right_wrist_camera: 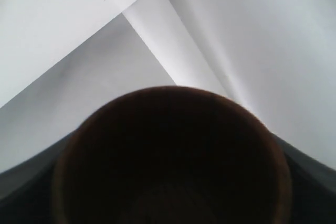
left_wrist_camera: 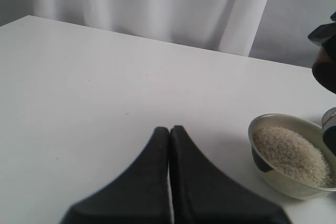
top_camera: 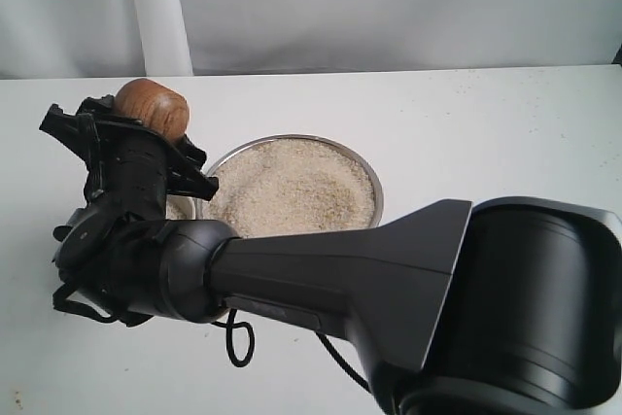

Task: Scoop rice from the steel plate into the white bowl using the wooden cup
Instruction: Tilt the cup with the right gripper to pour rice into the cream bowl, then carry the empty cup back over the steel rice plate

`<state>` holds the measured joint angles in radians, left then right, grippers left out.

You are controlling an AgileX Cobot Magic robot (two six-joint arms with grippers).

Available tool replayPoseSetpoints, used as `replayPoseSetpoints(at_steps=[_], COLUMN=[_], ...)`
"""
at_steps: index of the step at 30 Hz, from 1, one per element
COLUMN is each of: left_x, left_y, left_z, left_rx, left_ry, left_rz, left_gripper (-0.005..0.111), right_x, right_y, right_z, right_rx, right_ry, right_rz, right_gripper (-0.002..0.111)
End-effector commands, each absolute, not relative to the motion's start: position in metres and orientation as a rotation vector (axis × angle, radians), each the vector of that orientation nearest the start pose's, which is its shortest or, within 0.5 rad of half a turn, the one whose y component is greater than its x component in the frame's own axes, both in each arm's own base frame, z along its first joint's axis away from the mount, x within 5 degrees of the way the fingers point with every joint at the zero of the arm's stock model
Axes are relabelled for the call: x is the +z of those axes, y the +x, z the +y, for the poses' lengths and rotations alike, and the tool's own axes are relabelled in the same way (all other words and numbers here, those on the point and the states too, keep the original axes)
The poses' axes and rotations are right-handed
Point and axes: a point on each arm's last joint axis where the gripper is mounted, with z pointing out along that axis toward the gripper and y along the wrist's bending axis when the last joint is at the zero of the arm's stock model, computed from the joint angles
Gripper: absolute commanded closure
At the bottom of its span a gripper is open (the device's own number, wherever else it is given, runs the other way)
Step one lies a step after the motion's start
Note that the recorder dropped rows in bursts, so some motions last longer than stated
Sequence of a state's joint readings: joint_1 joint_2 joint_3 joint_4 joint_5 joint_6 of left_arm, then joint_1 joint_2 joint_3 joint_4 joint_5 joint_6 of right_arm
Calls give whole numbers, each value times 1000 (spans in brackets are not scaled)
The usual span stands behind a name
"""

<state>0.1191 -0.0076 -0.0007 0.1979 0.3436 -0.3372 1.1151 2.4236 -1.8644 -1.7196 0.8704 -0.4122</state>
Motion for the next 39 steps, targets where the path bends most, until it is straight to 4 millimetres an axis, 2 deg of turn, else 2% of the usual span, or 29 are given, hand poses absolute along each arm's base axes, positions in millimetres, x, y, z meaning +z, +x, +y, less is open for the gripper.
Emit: replayPoseSetpoints(at_steps=[1, 5, 9, 11, 12, 14, 17, 19, 22, 25, 29, 36, 39], left_x=[183, 183, 183, 183, 183, 183, 183, 183, 183, 183, 183, 183, 183], left_y=[53, 53, 53, 53, 53, 53, 53, 53, 53, 53, 53, 53, 53], left_z=[12, 12, 12, 12, 12, 12, 12, 12, 12, 12, 12, 12, 12], left_rx=[30, 30, 30, 30, 30, 30, 30, 30, 30, 30, 30, 30, 30], left_ry=[-293, -293, -293, -293, -293, -293, -293, -293, -293, -293, -293, -293, -293], left_rz=[1790, 1790, 1790, 1790, 1790, 1790, 1790, 1790, 1790, 1790, 1790, 1790, 1790], left_gripper=[107, 107, 107, 107, 107, 107, 107, 107, 107, 107, 107, 107, 107], right_x=[172, 174, 173, 181, 189, 207, 241, 268, 287, 297, 303, 298, 288], right_y=[293, 294, 295, 296, 296, 295, 292, 298, 304, 313, 325, 334, 340], right_z=[443, 440, 437, 434, 433, 430, 421, 403, 381, 355, 326, 321, 322], right_rx=[-1408, -1173, -982, -830, -697, -538, -422, -343, -252, -357, -596, -838, -985], right_ry=[-1872, -1592, -1415, -1282, -1209, -1105, -1015, -913, -871, -974, -1122, -1382, -1494], right_rz=[652, 995, 1218, 1360, 1457, 1554, 1625, 1721, 1873, 1954, 1966, 1814, 1715], right_gripper=[108, 108, 108, 108, 108, 108, 108, 108, 108, 108, 108, 108, 108])
